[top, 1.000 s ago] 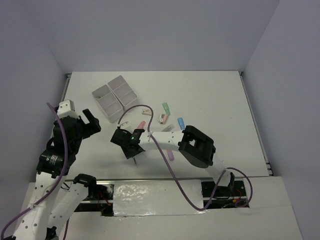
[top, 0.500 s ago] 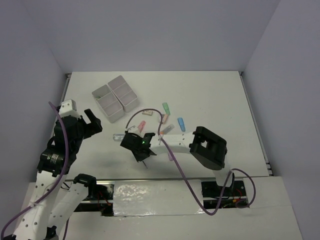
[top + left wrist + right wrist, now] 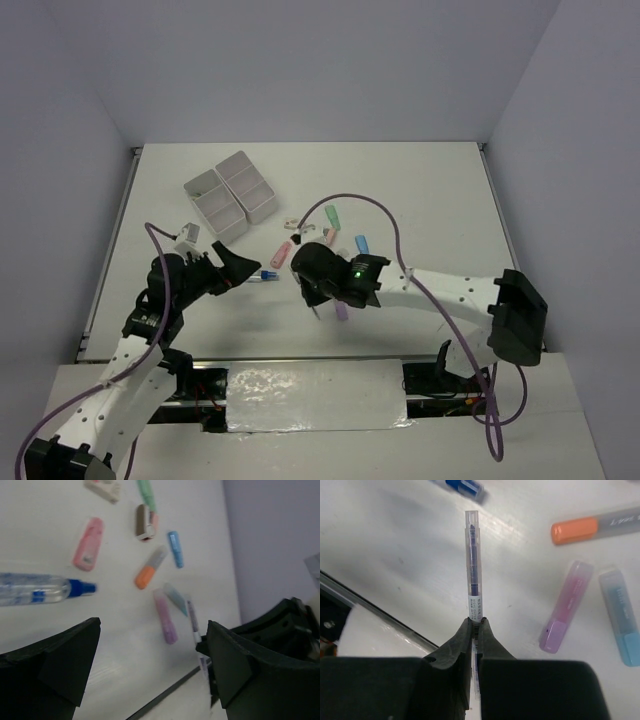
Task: Sort the stationery into containers
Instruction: Pick up the pen from the center of the board, then place the pen in the storage box.
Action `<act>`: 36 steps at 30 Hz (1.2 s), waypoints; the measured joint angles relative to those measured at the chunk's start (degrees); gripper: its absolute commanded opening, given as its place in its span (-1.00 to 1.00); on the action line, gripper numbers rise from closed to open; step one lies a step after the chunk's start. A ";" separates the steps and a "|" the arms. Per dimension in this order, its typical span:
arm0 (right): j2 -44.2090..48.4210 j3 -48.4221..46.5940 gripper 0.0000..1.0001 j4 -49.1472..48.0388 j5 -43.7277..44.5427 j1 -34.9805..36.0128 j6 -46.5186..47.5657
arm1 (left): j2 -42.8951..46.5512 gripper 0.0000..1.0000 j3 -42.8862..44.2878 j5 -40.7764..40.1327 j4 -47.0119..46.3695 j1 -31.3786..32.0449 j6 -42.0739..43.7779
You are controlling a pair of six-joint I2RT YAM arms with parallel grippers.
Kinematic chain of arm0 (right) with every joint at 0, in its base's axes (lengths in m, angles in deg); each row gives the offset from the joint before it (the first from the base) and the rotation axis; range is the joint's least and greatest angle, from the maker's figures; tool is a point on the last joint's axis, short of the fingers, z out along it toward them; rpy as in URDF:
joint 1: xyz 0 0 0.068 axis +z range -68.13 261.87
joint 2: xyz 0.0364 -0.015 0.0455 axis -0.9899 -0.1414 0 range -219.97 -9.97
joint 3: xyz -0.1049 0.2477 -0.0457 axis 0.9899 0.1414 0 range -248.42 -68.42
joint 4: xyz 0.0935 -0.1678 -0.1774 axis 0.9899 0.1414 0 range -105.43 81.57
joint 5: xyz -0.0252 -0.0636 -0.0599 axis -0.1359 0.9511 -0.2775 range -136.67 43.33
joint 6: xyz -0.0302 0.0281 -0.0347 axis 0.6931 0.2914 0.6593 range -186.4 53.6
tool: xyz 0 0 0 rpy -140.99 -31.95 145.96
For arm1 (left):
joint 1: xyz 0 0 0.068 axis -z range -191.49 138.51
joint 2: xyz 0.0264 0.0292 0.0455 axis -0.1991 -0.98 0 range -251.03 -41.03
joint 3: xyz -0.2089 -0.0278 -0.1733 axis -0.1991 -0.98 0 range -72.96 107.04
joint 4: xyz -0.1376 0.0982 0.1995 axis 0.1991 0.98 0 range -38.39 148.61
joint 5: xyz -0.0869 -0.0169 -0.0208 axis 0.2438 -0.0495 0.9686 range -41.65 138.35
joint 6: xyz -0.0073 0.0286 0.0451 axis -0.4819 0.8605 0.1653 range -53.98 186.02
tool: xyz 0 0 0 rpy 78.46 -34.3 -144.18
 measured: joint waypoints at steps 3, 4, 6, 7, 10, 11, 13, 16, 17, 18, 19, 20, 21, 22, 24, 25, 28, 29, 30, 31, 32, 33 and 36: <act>4.44 1.33 -0.99 -1.81 0.79 -1.27 -0.07 | 0.15 0.99 -2.10 3.69 -10.69 1.29 -5.73; 5.66 1.77 -0.99 -2.43 0.85 -1.31 -0.04 | -0.13 0.99 -2.36 4.52 -14.23 2.19 -7.26; 7.98 2.86 -0.98 -4.63 0.68 -1.31 -0.02 | -1.57 0.99 -2.36 5.60 -20.26 4.39 -9.66; 9.05 3.39 -0.97 -5.77 0.44 -1.31 0.00 | -2.45 0.98 -2.36 5.66 -22.67 5.81 -10.08; 11.78 4.48 -0.97 -9.01 -0.33 -1.29 0.33 | -5.68 0.94 -1.84 5.70 -27.78 10.25 -11.30; 12.39 4.48 -0.97 -9.97 -0.57 -1.29 0.39 | -7.26 0.92 -1.60 5.49 -29.27 11.91 -11.45; 13.14 4.48 -0.97 -11.85 -1.11 -1.29 0.57 | -9.84 0.87 -1.20 4.96 -30.16 13.99 -11.50; 13.38 4.46 -0.97 -13.49 -1.60 -1.27 0.76 | -12.04 0.77 -0.76 4.02 -30.62 15.34 -11.43; 13.35 4.46 -0.96 -13.68 -1.79 -1.22 0.81 | -12.55 0.72 -0.57 3.72 -30.71 15.47 -11.39; 13.35 4.46 -0.96 -13.77 -2.12 -1.22 0.90 | -12.85 0.64 -0.48 3.41 -31.06 15.54 -11.39; 13.35 4.46 -0.96 -13.97 -2.45 -1.22 1.01 | -13.05 0.46 -0.33 3.32 -31.19 15.56 -11.30; 13.31 4.46 -0.96 -14.16 -2.75 -1.22 1.11 | -13.20 0.34 -0.17 3.08 -31.39 15.58 -11.41; 13.18 4.46 -0.96 -14.29 -2.91 -1.20 1.22 | -13.33 -0.07 0.04 2.97 -31.63 15.58 -11.28; 13.05 4.46 -0.95 -14.40 -3.04 -1.20 1.31 | -13.42 -0.25 0.28 2.84 -31.82 15.56 -11.56; 12.68 4.46 -0.95 -14.49 -3.13 -1.20 1.44 | -13.44 -0.46 0.90 2.78 -31.98 15.58 -11.13; 12.59 4.46 -0.94 -14.58 -3.13 -1.20 1.46 | -13.44 -0.49 1.31 2.75 -31.89 15.58 -10.88; 12.59 4.46 -0.93 -15.43 -3.06 -1.20 1.86 | -13.81 -0.67 2.19 2.78 -31.82 15.58 -10.67; 12.59 4.46 -0.92 -15.54 -3.04 -1.22 2.03 | -14.03 -0.76 2.40 2.80 -31.80 15.58 -10.49; 12.59 4.46 -0.92 -15.56 -2.99 -1.25 2.14 | -14.27 -0.93 2.60 2.84 -31.74 15.58 -10.36; 12.59 4.46 -0.91 -15.56 -2.84 -1.27 2.29 | -14.60 -1.00 2.82 2.95 -31.74 15.58 -10.12; 12.59 4.46 -0.83 -15.58 -2.80 -1.36 2.47 | -14.91 -1.00 3.13 3.02 -31.65 15.58 -9.68; 12.59 4.46 -0.64 -15.63 -2.78 -1.44 2.54 | -15.21 -1.00 3.50 2.99 -31.36 15.58 -9.31; 12.87 4.98 0.76 -16.85 -3.08 -1.99 2.93 | -16.11 -1.00 5.51 1.92 -29.88 15.61 -7.17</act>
